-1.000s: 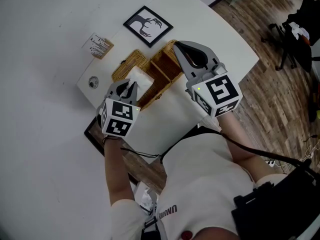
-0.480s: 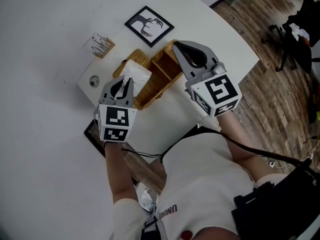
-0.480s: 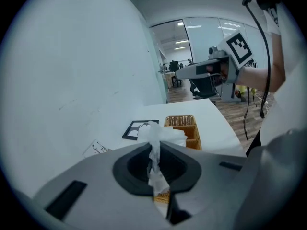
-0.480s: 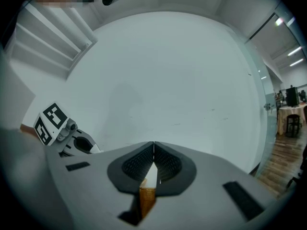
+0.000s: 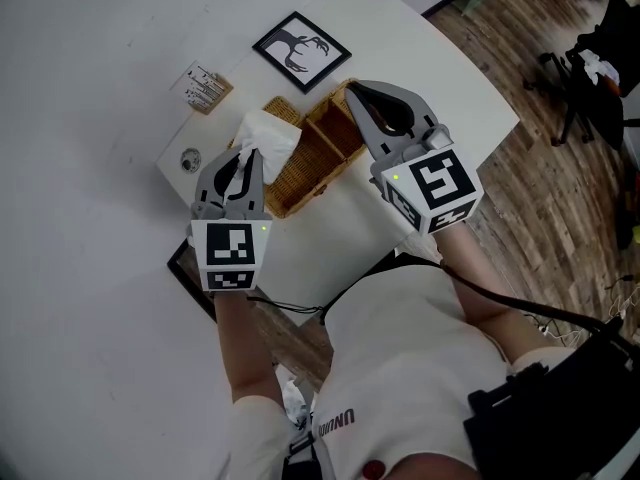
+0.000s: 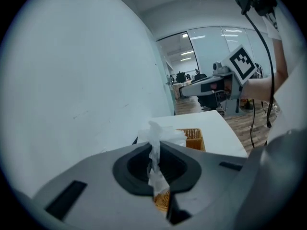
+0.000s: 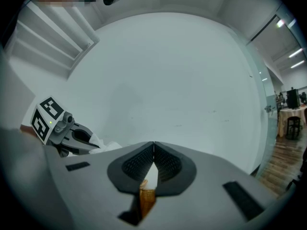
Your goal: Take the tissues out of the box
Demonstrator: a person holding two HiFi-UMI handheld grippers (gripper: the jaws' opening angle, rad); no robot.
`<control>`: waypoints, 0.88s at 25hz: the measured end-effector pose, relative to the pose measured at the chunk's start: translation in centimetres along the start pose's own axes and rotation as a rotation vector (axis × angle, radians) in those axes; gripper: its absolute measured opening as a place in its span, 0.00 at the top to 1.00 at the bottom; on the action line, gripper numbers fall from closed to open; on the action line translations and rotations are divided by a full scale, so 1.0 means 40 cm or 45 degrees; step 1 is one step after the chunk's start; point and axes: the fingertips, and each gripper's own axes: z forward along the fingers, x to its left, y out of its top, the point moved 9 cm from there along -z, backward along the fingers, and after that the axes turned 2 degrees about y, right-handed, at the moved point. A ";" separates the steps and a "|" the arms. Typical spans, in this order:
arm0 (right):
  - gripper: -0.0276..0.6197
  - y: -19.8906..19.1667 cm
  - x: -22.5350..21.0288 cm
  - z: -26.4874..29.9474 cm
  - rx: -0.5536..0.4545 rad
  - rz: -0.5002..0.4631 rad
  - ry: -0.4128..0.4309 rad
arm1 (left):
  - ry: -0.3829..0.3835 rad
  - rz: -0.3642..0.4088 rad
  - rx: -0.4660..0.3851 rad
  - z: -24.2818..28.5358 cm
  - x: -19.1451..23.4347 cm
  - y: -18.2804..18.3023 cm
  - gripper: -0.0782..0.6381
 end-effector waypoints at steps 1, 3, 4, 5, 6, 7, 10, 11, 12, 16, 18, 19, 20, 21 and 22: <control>0.93 0.000 0.001 0.000 0.000 -0.003 0.001 | 0.016 -0.005 -0.016 -0.004 0.002 0.002 0.86; 0.93 0.001 0.002 0.000 0.001 -0.008 0.001 | 0.049 -0.016 -0.048 -0.010 0.005 0.005 0.86; 0.93 0.001 0.002 0.000 0.002 -0.011 0.000 | 0.065 -0.024 -0.064 -0.014 0.007 0.006 0.86; 0.93 0.002 0.003 -0.001 0.001 -0.015 -0.002 | 0.080 -0.032 -0.077 -0.018 0.008 0.007 0.86; 0.93 0.004 0.004 -0.002 -0.002 -0.018 -0.004 | 0.092 -0.041 -0.087 -0.021 0.008 0.008 0.86; 0.93 0.005 0.005 -0.003 -0.006 -0.019 -0.008 | 0.101 -0.048 -0.096 -0.023 0.009 0.009 0.86; 0.93 0.007 0.005 -0.003 -0.015 -0.015 -0.012 | 0.124 -0.065 -0.121 -0.027 0.009 0.010 0.86; 0.93 0.007 0.006 -0.001 -0.014 -0.016 -0.010 | 0.132 -0.071 -0.130 -0.029 0.009 0.011 0.86; 0.93 0.008 0.007 0.000 -0.012 -0.019 -0.008 | 0.140 -0.078 -0.140 -0.032 0.009 0.012 0.87; 0.93 0.011 0.009 0.002 -0.010 -0.036 -0.001 | 0.174 -0.093 -0.183 -0.047 0.011 0.023 0.87; 0.93 0.012 0.009 0.002 -0.012 -0.044 0.001 | 0.187 -0.100 -0.201 -0.054 0.013 0.027 0.87; 0.93 0.012 0.009 0.002 -0.013 -0.047 0.003 | 0.194 -0.104 -0.210 -0.057 0.013 0.029 0.87; 0.93 0.013 0.010 0.003 -0.014 -0.050 0.005 | 0.199 -0.109 -0.217 -0.060 0.013 0.030 0.87; 0.93 0.013 0.011 0.005 -0.014 -0.053 0.008 | 0.203 -0.114 -0.222 -0.062 0.014 0.030 0.87; 0.93 0.013 0.012 0.006 -0.013 -0.055 0.011 | 0.205 -0.117 -0.227 -0.063 0.014 0.031 0.87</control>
